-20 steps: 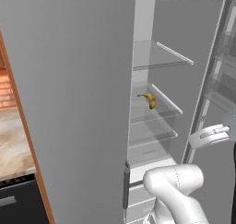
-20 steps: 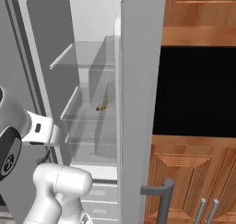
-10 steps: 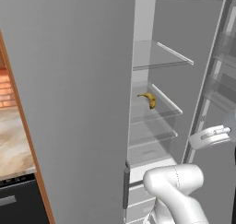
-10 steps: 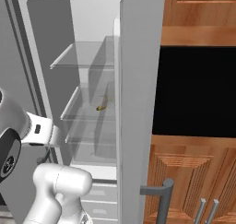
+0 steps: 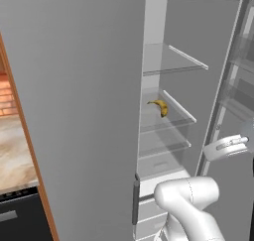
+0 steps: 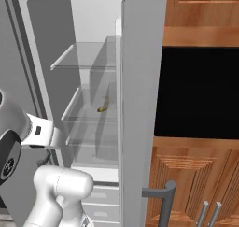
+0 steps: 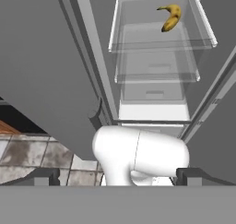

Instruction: Retrieve the peach and banana from the fridge and place them into the bowl on the dining table.

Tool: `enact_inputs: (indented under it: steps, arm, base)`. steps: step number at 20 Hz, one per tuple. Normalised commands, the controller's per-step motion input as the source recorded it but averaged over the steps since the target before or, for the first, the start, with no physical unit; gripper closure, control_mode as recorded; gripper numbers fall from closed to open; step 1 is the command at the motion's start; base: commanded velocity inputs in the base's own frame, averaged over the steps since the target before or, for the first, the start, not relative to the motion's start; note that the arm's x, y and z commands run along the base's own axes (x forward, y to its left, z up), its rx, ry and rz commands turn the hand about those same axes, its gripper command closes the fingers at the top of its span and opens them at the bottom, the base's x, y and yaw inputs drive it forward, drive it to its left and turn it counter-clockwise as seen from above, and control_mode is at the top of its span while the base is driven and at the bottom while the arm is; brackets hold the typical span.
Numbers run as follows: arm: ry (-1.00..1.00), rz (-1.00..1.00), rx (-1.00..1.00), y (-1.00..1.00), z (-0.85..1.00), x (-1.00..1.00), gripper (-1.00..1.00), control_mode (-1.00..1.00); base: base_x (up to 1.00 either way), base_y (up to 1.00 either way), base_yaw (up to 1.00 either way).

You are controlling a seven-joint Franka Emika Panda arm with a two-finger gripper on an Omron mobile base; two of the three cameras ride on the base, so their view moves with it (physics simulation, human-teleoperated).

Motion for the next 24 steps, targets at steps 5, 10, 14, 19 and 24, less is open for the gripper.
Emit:
enact_inputs:
  steps: [5,10,14,19,24]
  arm:
    - [0.04,-0.16,0.0,-0.01,-0.08,0.08,-1.0,-1.0]
    - [0.0,-0.25,0.0,-0.02,-0.17,0.27,-1.0,-1.0]
    - [0.0,-0.17,0.0,-0.18,-0.09,0.16,-1.0,-1.0]
    - [0.0,-0.05,0.0,-0.18,-0.12,0.33,-1.0,-1.0]
    - [0.0,0.0,0.01,-0.12,-0.09,0.5,-1.0,-1.0]
  base:
    - [0.0,0.0,0.0]
    - [0.0,0.0,0.0]
    - [0.0,0.0,0.0]
    - [0.0,0.0,0.0]
    - [0.0,0.0,0.0]
